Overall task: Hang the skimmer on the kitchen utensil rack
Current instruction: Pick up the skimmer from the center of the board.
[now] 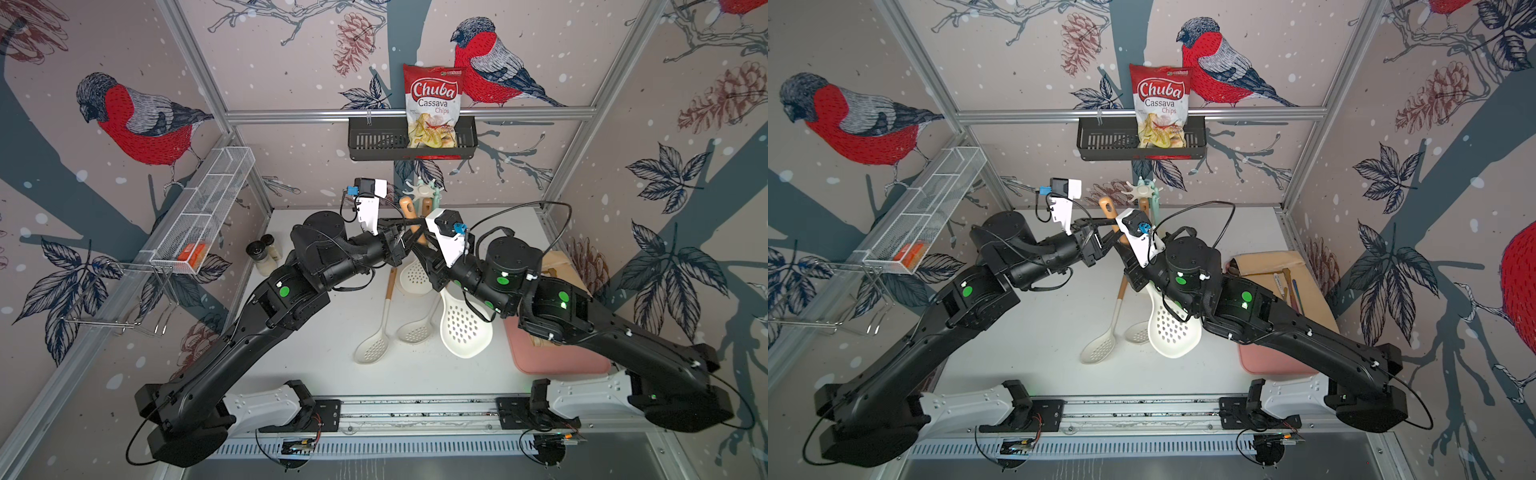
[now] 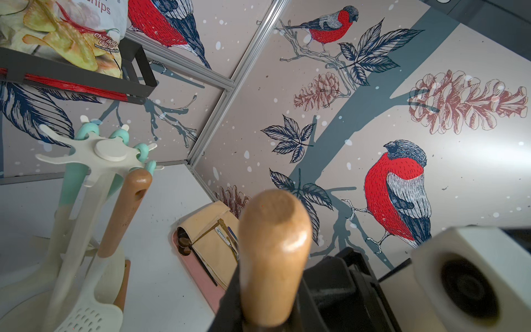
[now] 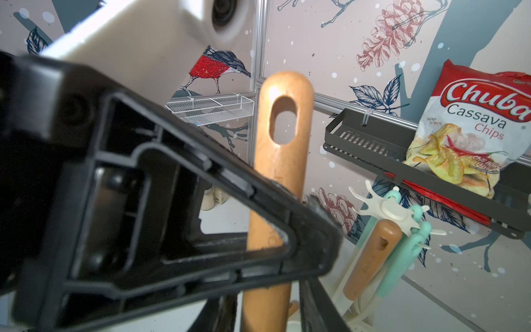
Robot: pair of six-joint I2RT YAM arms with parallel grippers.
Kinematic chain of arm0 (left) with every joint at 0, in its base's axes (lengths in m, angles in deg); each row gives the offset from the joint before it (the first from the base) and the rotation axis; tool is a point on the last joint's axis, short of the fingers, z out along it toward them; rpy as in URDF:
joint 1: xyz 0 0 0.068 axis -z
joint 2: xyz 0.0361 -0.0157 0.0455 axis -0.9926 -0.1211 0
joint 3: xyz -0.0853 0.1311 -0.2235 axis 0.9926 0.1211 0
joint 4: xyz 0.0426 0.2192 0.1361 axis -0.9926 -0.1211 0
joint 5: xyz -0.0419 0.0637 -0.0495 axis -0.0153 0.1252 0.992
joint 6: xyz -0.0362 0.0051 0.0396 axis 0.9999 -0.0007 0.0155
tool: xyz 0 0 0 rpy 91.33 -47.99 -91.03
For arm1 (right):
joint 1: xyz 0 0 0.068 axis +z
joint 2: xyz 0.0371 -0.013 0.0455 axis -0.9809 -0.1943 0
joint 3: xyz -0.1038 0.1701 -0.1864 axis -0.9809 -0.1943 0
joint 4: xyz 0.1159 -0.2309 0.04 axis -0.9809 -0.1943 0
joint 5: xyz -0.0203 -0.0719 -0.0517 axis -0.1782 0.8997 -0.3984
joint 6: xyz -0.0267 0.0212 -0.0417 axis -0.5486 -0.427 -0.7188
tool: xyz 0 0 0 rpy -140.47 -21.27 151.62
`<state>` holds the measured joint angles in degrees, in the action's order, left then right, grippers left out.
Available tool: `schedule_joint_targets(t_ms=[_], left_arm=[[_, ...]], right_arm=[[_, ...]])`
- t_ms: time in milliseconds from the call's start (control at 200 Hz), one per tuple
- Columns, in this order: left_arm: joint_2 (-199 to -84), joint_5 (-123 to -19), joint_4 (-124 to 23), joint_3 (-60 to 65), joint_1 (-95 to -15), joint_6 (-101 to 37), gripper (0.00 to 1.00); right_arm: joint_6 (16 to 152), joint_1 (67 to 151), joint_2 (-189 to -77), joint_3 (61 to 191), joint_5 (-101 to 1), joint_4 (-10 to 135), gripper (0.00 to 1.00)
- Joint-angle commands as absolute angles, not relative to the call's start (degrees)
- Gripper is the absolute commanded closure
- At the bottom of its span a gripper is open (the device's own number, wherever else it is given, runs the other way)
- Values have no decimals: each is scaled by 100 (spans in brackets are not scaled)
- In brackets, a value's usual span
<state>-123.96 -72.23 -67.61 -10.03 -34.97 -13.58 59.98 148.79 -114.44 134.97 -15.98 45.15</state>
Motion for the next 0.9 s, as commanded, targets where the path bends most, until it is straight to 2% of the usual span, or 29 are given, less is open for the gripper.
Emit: schedule_joint_targets(t_ms=[0, 205, 265, 310, 340, 370, 390, 430, 465, 500, 540, 730, 896], left_arm=[[-12446, -7154, -6734, -1110, -3532, -1321, 100], [-12474, -7085, -6604, -1099, -3541, -1254, 100], [-12481, -7065, -6565, -1075, -3547, -1242, 100], [-12482, -7041, -6536, -1067, -3565, -1229, 100], [-12475, -6993, -6490, -1046, -3580, -1242, 99], [-12455, -6925, -6407, -1010, -3597, -1252, 89], [-12437, -6894, -6343, -970, -3613, -1266, 78], [-12379, -6887, -6213, -883, -3625, -1279, 51], [-12301, -6946, -6123, -801, -3620, -1326, 23], [-12211, -7042, -6055, -707, -3629, -1406, 9], [-12089, -7233, -6065, -633, -3629, -1511, 0], [-11692, -8421, -7230, -341, -3629, -2113, 0], [-11969, -8715, -8662, -164, -3629, -2176, 0]], right_arm=[[5734, 14889, -11370, 13503, -1446, 4487, 67], [5761, 14893, -11374, 13474, -1500, 4429, 82], [5839, 14896, -11354, 13414, -1512, 4455, 90], [5934, 14893, -11324, 13364, -1489, 4480, 100], [6027, 14878, -11298, 13314, -1468, 4508, 100], [6156, 14840, -11257, 13267, -1467, 4534, 100], [6262, 14808, -11231, 13234, -1476, 4556, 100], [6519, 14692, -11180, 13173, -1494, 4566, 100], [6762, 14571, -11133, 13113, -1502, 4545, 100], [7022, 14469, -11050, 13005, -1503, 4564, 100], [7309, 14325, -10914, 12815, -1510, 4618, 100], [8448, 13294, -10295, 12036, -2145, 4557, 100], [8613, 12828, -10013, 11674, -2557, 4365, 100]])
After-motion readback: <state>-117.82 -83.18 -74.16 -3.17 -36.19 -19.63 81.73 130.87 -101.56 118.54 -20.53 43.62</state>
